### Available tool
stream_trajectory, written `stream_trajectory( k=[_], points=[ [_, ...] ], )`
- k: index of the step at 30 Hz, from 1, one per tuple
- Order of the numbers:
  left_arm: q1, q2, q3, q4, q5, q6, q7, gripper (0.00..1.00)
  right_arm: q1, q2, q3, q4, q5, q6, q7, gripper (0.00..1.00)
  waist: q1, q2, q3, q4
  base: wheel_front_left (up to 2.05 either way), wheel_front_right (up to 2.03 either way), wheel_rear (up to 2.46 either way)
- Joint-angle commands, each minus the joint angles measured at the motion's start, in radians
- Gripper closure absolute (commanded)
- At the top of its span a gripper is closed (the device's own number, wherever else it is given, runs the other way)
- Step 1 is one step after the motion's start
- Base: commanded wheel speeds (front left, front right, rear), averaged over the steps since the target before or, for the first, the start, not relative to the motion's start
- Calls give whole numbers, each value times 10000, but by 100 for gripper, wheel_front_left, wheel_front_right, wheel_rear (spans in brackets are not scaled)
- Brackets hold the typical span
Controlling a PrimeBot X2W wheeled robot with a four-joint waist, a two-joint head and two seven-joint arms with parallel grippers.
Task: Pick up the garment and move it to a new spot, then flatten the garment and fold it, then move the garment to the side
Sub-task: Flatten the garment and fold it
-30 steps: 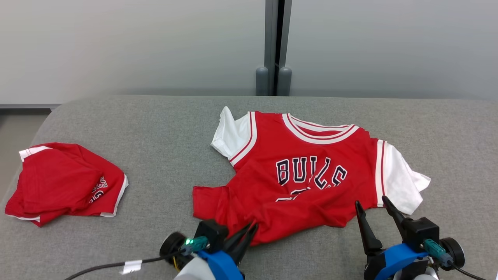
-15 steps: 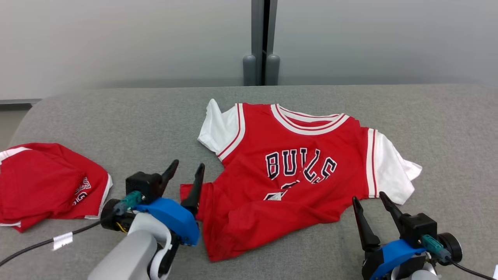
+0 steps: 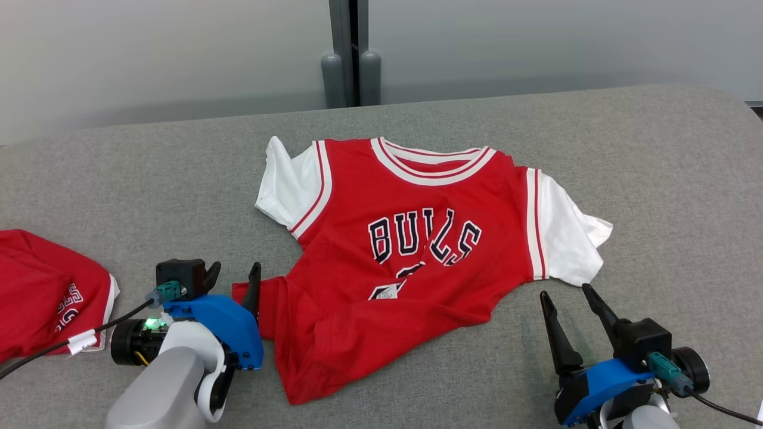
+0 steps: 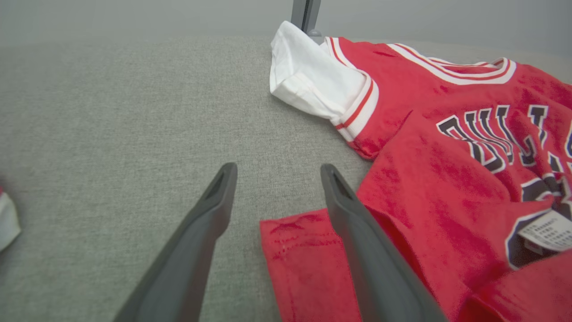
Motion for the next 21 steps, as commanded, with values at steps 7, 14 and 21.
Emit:
stream_trajectory(
  k=[7,14,21],
  points=[
    [82,-244,-136,905,-94,-224,32,0,-6,-22,-47,-127,-38,2,-45,0,-1,-1,105,19,0,0,0],
    [245,-639,-488,1443,-130,-655,328,59,-181,-22,74,-95,21,2,-45,0,-1,-1,100,140,0,0,0],
    [-287,-691,-500,1335,107,-757,-534,100,-138,-23,97,-51,161,2,-45,0,-1,-1,-201,166,0,0,0]
  ],
)
